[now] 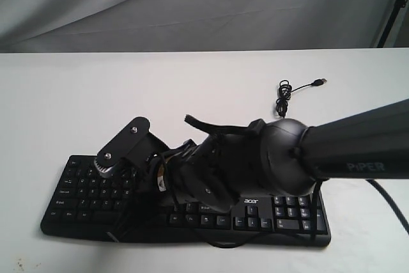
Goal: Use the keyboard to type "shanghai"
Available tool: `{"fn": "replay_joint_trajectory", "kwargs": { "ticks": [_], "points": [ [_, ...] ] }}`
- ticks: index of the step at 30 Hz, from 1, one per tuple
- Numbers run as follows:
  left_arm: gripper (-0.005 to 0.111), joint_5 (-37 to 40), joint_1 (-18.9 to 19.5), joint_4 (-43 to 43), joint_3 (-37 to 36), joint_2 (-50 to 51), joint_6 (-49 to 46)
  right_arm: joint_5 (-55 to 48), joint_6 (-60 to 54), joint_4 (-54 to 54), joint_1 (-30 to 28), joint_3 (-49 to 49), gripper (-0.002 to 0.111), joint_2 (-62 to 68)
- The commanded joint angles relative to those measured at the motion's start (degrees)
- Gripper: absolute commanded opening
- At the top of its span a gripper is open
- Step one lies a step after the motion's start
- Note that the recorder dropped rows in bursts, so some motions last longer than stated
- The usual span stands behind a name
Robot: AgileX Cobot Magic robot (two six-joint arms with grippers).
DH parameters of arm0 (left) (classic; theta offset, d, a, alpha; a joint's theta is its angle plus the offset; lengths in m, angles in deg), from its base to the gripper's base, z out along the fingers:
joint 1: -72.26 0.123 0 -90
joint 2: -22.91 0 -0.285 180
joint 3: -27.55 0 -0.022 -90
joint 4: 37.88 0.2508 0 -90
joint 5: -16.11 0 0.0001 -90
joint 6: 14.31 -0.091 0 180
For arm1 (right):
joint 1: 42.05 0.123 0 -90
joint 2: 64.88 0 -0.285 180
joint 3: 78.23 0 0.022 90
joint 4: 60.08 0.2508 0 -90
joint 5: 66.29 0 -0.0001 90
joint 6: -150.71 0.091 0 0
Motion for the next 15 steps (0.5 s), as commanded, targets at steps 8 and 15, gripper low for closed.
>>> {"fn": "replay_joint_trajectory", "kwargs": {
  "ticks": [8, 15],
  "points": [
    [0.0, -0.3, -0.2, 0.0, -0.2, -0.2, 0.2, -1.6, -1.0, -0.5, 0.2, 6.8, 0.0, 4.2],
    [0.0, -0.3, -0.2, 0.0, -0.2, -0.2, 0.2, -1.3, -1.3, -0.5, 0.2, 6.8, 0.0, 5.0]
  ]
}}
